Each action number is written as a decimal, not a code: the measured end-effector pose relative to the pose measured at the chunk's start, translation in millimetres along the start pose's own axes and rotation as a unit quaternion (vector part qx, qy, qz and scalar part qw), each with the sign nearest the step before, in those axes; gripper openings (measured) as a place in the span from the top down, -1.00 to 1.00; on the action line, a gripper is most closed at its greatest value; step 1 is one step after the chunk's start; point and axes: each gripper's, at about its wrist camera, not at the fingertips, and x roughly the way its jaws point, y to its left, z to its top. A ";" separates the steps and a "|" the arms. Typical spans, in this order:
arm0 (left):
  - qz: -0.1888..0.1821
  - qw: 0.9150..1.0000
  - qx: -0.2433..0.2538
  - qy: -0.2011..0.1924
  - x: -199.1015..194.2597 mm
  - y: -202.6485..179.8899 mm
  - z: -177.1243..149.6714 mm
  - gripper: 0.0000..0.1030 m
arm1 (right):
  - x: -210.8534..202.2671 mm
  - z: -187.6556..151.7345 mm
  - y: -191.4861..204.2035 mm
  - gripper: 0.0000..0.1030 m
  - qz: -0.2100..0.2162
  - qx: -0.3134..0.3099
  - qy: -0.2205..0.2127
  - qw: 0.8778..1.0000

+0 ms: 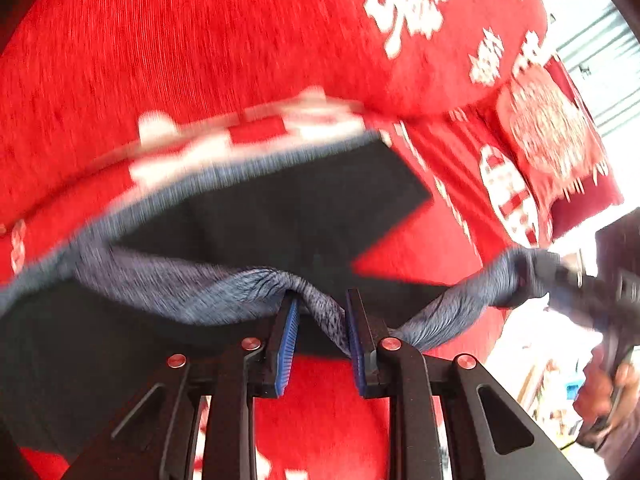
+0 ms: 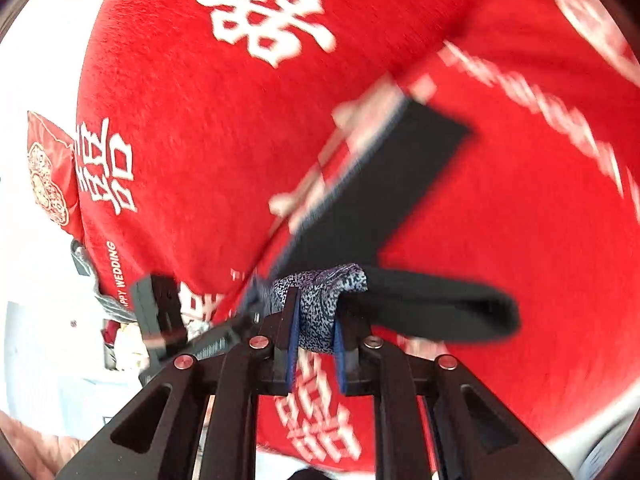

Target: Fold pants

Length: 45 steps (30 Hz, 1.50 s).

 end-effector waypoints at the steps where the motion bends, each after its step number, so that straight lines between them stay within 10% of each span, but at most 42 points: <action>1: 0.012 1.000 -0.004 -0.014 -4.8 2.3 11.4 0.12 | 5.0 25.5 4.2 0.69 0.001 -0.009 0.005 1.000; 8: 0.108 0.991 -0.029 -0.074 -16.9 28.1 59.7 -0.35 | 63.8 147.3 -8.6 0.51 -0.038 -0.017 0.046 0.998; 11: 0.141 0.987 -0.054 -0.045 8.0 47.7 53.7 -0.34 | 95.0 171.4 -31.2 -0.66 -0.075 0.008 0.071 0.995; 13: 0.172 0.982 -0.074 -0.015 30.0 61.9 43.1 -0.35 | 103.6 174.1 -38.3 -0.72 -0.102 -0.004 0.078 0.992; 23: 0.228 0.963 -0.142 0.035 69.1 98.1 9.1 -0.35 | 92.0 124.3 -99.6 -0.05 -0.090 0.068 0.083 0.990; 24: 0.235 0.962 -0.136 0.036 68.0 96.7 11.1 -0.35 | 101.0 124.1 -103.9 0.80 -0.080 0.083 0.084 0.990; 25: 0.244 0.961 -0.128 0.036 67.7 94.8 13.1 -0.35 | 104.5 124.3 -103.6 0.90 -0.078 0.087 0.081 0.990; 29: 0.273 0.953 -0.122 0.041 68.4 100.4 14.7 -0.35 | 87.3 110.5 -102.6 0.90 -0.085 0.087 0.051 0.991; 33: 0.269 0.952 -0.142 0.038 67.5 108.0 14.0 -0.35 | 73.2 89.8 -120.3 0.21 -0.116 0.094 0.066 0.987; 38: 0.284 0.949 -0.134 0.036 71.3 100.9 17.6 -0.35 | 83.2 98.6 -131.9 0.08 -0.048 0.131 0.030 0.990; 41: 0.287 0.947 -0.136 0.038 71.3 98.4 23.8 -0.35 | 100.0 112.7 -125.5 0.75 -0.045 0.145 0.042 0.987; 45: 0.288 0.949 -0.127 0.026 70.1 84.7 29.9 -0.35 | 82.2 124.2 -95.0 0.77 -0.055 0.087 0.037 0.994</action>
